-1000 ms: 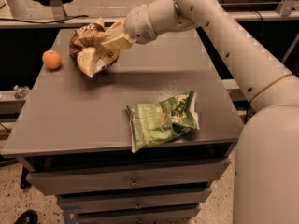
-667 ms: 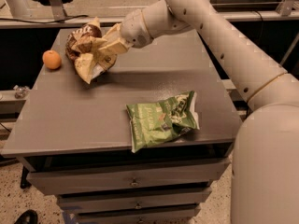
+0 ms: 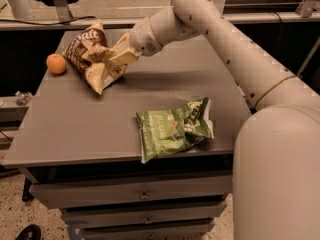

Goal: Move brown chip bag near orange

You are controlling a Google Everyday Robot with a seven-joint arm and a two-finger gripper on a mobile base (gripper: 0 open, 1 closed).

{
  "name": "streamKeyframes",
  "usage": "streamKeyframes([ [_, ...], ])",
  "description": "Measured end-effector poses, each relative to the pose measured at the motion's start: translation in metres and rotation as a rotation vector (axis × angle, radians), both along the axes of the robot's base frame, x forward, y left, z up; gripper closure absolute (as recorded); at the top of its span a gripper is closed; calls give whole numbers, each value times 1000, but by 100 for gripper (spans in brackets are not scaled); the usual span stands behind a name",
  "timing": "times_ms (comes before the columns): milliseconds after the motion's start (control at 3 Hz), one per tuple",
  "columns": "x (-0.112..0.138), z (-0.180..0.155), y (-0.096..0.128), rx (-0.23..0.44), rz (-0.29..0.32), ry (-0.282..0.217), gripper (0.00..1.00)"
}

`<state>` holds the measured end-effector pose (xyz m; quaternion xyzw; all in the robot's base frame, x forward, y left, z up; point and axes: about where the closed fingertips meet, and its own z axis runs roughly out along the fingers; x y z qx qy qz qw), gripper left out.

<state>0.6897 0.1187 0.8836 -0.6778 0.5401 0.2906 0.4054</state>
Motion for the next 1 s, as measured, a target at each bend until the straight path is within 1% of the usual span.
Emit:
streamKeyframes([
  [333, 9, -11, -5, -43, -26, 35, 82],
  [667, 16, -14, -10, -76, -45, 52, 58],
  [1000, 18, -13, -14, -98, -53, 55, 35],
])
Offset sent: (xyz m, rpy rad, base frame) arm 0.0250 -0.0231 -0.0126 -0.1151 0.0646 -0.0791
